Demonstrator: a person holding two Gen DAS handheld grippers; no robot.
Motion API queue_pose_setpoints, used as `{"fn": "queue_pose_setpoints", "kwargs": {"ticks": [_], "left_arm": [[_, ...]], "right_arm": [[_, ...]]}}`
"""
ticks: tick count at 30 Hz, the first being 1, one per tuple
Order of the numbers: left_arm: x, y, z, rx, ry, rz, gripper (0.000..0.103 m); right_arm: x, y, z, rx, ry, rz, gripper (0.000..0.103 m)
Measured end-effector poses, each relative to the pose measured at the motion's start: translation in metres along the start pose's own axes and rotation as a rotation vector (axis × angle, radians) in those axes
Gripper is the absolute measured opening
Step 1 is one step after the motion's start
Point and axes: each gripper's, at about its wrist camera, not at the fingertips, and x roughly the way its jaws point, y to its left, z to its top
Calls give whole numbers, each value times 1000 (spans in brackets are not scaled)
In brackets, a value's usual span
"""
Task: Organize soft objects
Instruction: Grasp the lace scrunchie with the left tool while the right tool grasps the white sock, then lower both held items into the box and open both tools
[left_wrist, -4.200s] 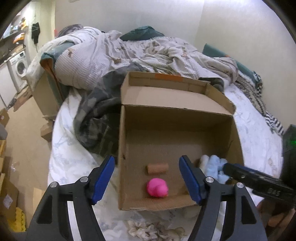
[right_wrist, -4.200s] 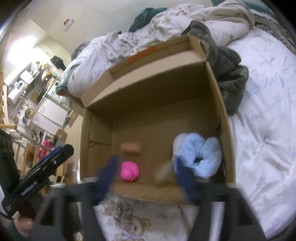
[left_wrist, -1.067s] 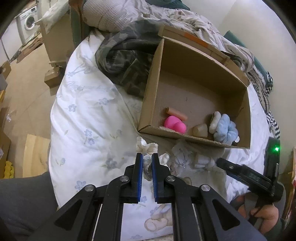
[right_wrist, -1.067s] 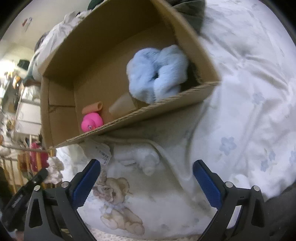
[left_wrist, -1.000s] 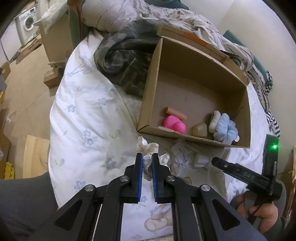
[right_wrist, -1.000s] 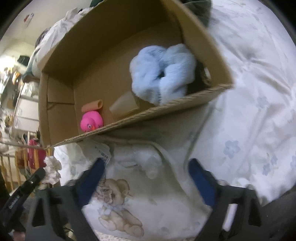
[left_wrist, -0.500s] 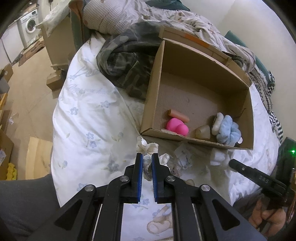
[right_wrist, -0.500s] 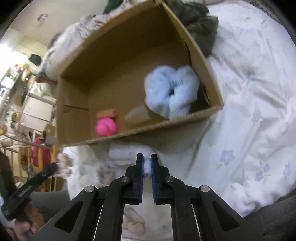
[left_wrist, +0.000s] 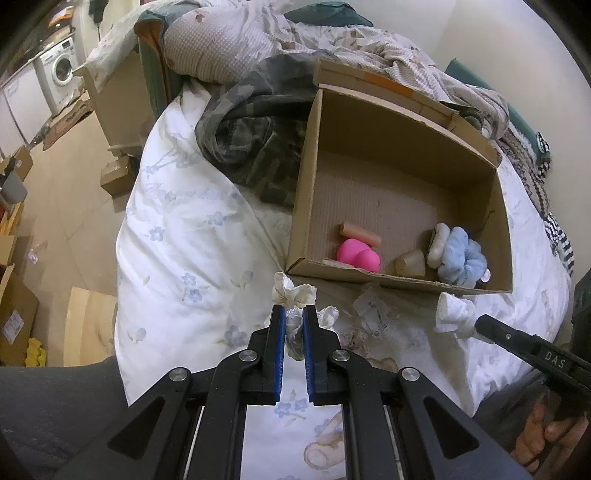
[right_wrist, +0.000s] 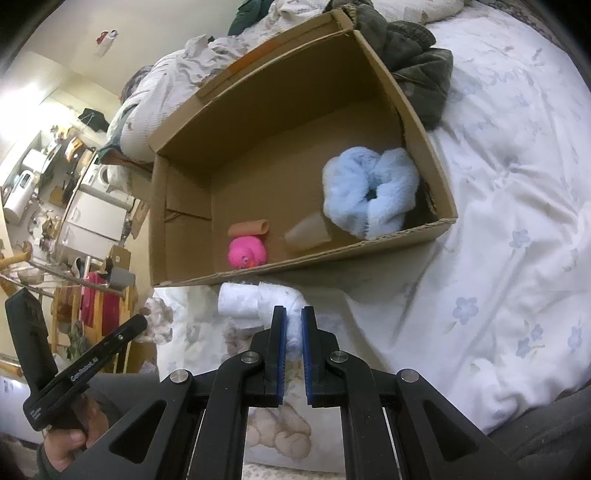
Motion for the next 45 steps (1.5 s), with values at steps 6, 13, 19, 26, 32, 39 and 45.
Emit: {"fn": "queue_pose_setpoints", "kwargs": {"ticks": [6, 13, 19, 26, 32, 39, 45], "left_arm": [[-16, -5, 2, 13, -41, -20, 9], [-43, -8, 13, 12, -78, -65, 9], [-66, -17, 40, 50, -170, -61, 9], [-72, -31, 70, 105, -223, -50, 9], [-67, -45, 88, 136, -254, -41, 9], [-48, -61, 98, 161, -291, -53, 9], [-14, -61, 87, 184, -273, -19, 9]], "right_arm": [[-13, 16, 0, -33, -26, 49, 10], [-40, 30, 9, -71, -89, 100, 10], [-61, 34, 26, -109, -157, 105, 10], [-73, 32, 48, -125, -232, 98, 10], [-71, 30, 63, -139, -292, 94, 10], [-57, 19, 61, -119, -298, 52, 10], [-37, 8, 66, -86, -245, -1, 10]]}}
